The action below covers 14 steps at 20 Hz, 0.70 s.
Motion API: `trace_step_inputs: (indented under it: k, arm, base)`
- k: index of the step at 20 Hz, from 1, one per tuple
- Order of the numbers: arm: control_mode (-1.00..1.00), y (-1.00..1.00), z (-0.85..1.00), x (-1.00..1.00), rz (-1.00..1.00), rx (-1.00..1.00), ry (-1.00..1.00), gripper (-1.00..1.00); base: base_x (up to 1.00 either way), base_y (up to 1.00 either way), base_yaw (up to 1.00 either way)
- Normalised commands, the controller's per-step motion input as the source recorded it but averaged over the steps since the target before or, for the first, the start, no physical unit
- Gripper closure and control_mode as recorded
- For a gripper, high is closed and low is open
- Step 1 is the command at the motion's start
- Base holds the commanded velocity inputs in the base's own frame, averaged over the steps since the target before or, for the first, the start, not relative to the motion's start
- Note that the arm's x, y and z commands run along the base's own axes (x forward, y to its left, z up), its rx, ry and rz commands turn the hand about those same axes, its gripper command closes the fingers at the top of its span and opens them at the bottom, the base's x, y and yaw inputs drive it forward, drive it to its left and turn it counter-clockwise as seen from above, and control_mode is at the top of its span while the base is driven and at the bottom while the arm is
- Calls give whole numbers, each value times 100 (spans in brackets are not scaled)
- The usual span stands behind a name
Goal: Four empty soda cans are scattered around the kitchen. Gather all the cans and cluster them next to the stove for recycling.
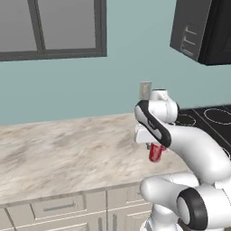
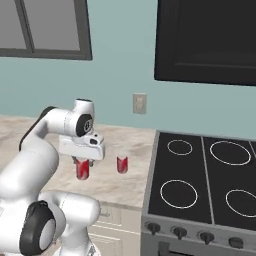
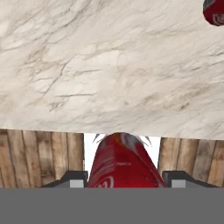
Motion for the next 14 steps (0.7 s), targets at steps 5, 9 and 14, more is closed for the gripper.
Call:
trace_step_inputs:
  k: [5,9,14]
  arm:
    - [100,0,0,0,0,0,0,100]
    - [100,0,0,0,0,0,0,100]
    - [-100,-13,-2,0,0,0,0,100]
  base:
    - [31,-20,0]
    - [0,-49,0]
    - [0,-43,0]
